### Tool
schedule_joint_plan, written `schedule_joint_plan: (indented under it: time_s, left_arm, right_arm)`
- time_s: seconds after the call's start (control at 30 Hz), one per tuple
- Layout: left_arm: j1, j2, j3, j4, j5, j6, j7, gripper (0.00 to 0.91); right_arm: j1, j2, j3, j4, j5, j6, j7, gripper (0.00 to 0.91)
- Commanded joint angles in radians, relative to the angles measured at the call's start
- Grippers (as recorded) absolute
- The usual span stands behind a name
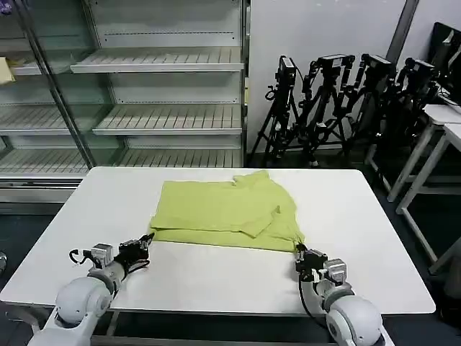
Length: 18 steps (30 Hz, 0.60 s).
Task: Fold and organize the clothes.
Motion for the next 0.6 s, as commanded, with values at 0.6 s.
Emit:
schedule_joint_plan:
  time_s: [0.6]
  left_arm:
    - [0.458,-0.034,-0.214,-0.341,0.01,-0.023,0.015,0.01]
  right_arm:
    - [-0.437,0.022,0.098,0.292,-0.131,0.082,-0.025,0.0]
